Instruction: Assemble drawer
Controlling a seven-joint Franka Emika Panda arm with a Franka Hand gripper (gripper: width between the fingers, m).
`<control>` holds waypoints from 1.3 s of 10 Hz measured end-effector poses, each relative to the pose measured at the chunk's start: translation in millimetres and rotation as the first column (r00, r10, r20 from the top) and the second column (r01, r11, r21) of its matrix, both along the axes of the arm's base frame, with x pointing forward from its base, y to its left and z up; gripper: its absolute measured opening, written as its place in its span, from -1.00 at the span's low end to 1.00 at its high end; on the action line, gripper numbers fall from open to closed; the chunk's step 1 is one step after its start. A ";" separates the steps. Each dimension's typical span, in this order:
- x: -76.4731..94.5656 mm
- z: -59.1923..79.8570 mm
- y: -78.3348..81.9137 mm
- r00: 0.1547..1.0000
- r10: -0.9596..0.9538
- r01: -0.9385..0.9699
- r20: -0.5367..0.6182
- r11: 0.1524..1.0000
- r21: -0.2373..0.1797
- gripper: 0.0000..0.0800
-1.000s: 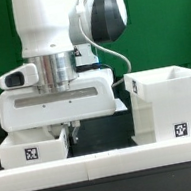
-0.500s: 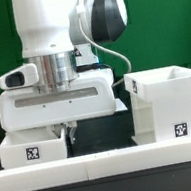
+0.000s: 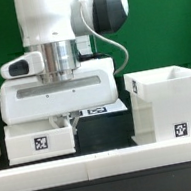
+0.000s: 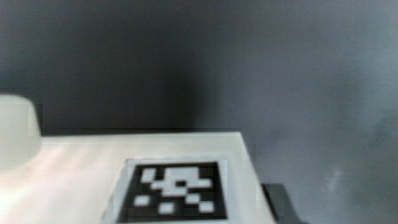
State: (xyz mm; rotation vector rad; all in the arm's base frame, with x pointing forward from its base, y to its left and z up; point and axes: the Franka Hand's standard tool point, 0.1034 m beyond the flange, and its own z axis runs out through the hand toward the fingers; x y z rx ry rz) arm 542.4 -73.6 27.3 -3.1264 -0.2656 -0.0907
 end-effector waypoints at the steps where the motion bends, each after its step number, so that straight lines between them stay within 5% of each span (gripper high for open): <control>1: -1.7 1.2 -0.4 0.998 0.052 -0.052 -0.024 0.999 0.012 -0.90; 3: -2.3 -0.7 -0.1 0.998 0.048 -0.048 -0.026 0.999 0.012 -0.90; 6: -0.6 1.0 2.8 0.946 0.325 -0.325 0.000 0.945 -0.034 -0.90; 8: -6.0 -0.4 10.1 0.863 0.504 -0.505 -0.025 0.862 -0.040 -0.90; 13: -12.4 -5.0 -2.0 0.601 0.797 -0.800 -0.065 0.599 -0.044 -0.90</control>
Offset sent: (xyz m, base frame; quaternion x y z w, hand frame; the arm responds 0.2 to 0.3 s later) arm 0.0000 0.0000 0.0000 0.0000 0.0000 -0.1296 0.9916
